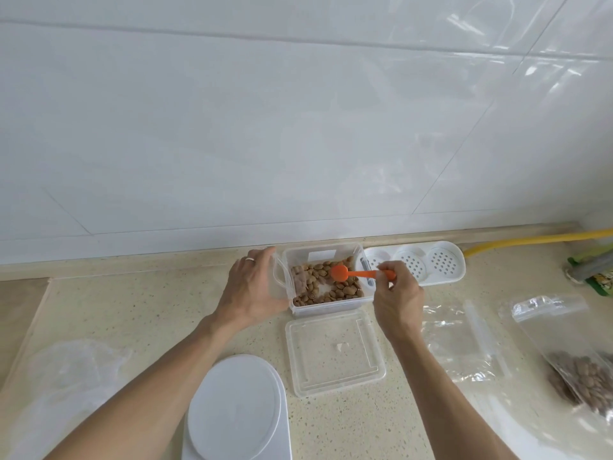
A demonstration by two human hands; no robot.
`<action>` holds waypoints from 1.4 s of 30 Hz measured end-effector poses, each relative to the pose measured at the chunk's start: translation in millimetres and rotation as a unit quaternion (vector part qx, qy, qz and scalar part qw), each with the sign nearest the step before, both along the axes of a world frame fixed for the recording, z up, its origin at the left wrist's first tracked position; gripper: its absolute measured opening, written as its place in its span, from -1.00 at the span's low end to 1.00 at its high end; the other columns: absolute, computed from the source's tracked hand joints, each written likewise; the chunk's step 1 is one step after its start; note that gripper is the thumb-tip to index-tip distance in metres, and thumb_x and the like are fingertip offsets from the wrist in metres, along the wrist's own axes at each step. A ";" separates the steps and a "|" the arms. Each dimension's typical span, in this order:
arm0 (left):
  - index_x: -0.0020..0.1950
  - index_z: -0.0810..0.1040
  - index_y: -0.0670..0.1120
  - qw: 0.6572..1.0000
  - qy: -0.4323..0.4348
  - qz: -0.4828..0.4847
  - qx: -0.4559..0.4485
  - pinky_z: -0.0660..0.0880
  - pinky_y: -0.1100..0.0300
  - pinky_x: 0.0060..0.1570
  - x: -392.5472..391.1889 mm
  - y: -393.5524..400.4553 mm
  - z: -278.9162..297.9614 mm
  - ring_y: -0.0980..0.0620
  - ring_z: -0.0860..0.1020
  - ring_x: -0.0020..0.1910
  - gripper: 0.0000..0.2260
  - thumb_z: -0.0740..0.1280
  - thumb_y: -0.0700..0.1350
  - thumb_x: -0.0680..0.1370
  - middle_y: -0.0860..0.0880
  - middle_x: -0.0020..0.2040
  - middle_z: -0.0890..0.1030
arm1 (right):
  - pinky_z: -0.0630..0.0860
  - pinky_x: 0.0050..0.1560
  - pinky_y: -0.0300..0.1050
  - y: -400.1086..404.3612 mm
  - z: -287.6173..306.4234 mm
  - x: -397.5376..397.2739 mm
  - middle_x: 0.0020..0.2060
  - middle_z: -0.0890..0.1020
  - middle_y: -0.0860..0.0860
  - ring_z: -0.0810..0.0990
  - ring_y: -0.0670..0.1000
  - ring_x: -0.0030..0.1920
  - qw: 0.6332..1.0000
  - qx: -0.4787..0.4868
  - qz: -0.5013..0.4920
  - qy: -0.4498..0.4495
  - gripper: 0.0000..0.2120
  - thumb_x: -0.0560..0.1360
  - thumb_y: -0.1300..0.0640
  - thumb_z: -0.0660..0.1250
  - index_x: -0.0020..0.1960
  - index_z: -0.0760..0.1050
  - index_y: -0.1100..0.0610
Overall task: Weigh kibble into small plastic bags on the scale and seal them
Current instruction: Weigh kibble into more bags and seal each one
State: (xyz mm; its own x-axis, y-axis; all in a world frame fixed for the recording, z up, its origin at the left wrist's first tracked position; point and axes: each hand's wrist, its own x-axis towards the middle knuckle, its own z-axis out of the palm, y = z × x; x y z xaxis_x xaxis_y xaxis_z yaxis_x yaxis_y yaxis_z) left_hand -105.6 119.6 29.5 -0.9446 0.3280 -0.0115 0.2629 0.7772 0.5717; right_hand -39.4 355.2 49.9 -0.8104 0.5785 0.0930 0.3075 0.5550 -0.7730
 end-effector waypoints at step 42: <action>0.52 0.12 -0.04 0.999 -0.014 -0.015 -0.035 0.29 0.02 0.33 0.7 27.2 19.1 -0.08 0.30 0.38 -0.13 0.49 0.05 0.33 -0.10 0.39 0.34 | 0.51 -0.43 0.04 -15.8 63.0 8.2 -0.32 0.62 -0.10 0.57 0.10 -0.43 0.987 -0.046 0.121 0.100 -0.88 0.58 0.23 0.29 -0.05 0.54 0.03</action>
